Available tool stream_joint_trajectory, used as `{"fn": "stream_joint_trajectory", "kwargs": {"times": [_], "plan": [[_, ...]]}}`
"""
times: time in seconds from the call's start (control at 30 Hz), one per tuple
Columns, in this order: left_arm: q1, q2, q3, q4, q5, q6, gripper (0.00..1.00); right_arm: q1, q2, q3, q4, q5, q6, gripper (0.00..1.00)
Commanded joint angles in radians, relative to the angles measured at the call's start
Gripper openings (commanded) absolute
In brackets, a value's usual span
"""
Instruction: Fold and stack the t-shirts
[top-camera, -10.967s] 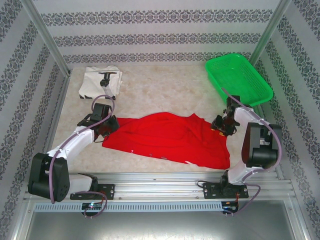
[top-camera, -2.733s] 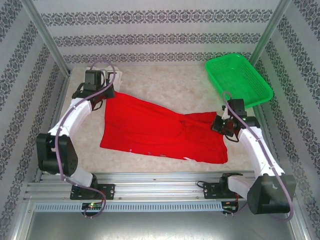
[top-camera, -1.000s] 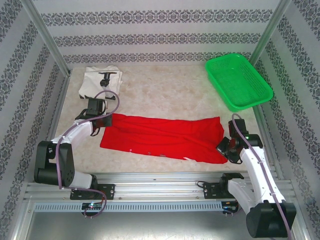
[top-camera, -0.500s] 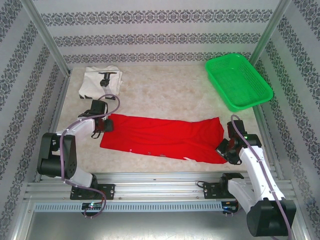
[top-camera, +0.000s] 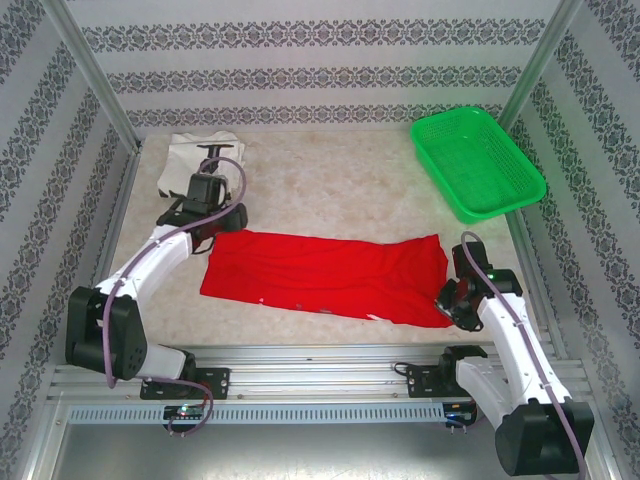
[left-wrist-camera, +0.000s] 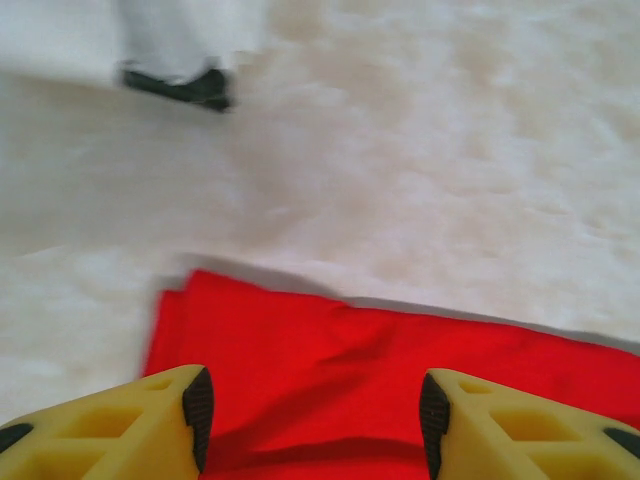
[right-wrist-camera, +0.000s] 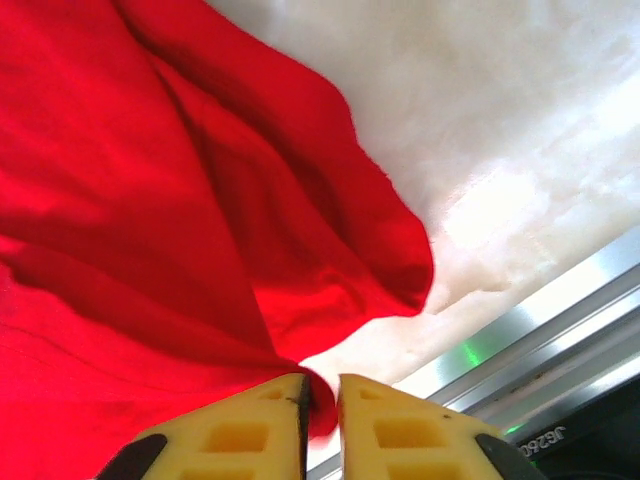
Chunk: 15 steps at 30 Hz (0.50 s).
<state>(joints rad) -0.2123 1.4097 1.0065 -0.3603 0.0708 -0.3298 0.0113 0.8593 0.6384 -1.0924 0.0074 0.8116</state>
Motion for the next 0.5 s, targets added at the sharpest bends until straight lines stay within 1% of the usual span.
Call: {"fn": "stream_joint_trajectory", "kwargs": {"times": [0.0,0.03,0.1,0.13,0.17,0.23,0.3,0.37,0.47], "plan": [[-0.055,0.06,0.025,0.108,0.122,-0.035,0.58,0.01,-0.033,0.025,-0.062,0.073,0.026,0.35],[-0.071,0.082,0.035,0.125,0.139,-0.033,0.58,0.012,-0.043,0.029,-0.067,0.082,0.031,0.38],[-0.093,0.13,0.052,0.158,0.188,-0.025,0.57,0.014,-0.067,0.046,-0.053,0.081,0.025,0.38],[-0.1,0.154,0.059,0.18,0.231,-0.023,0.55,0.017,-0.08,0.055,-0.026,0.07,0.012,0.38],[-0.108,0.179,0.066,0.201,0.275,-0.02,0.54,0.02,-0.087,0.063,0.005,0.053,0.0,0.39],[-0.124,0.223,0.081,0.213,0.314,-0.001,0.51,0.021,-0.081,0.066,0.105,-0.016,-0.037,0.41],[-0.134,0.267,0.094,0.198,0.347,0.014,0.44,0.021,-0.031,0.078,0.209,-0.109,-0.076,0.42],[-0.134,0.299,0.087,0.192,0.366,0.005,0.36,0.032,0.075,0.114,0.271,-0.178,-0.119,0.42],[-0.137,0.318,0.049,0.198,0.389,0.005,0.32,0.055,0.246,0.191,0.272,-0.163,-0.216,0.41]]}}
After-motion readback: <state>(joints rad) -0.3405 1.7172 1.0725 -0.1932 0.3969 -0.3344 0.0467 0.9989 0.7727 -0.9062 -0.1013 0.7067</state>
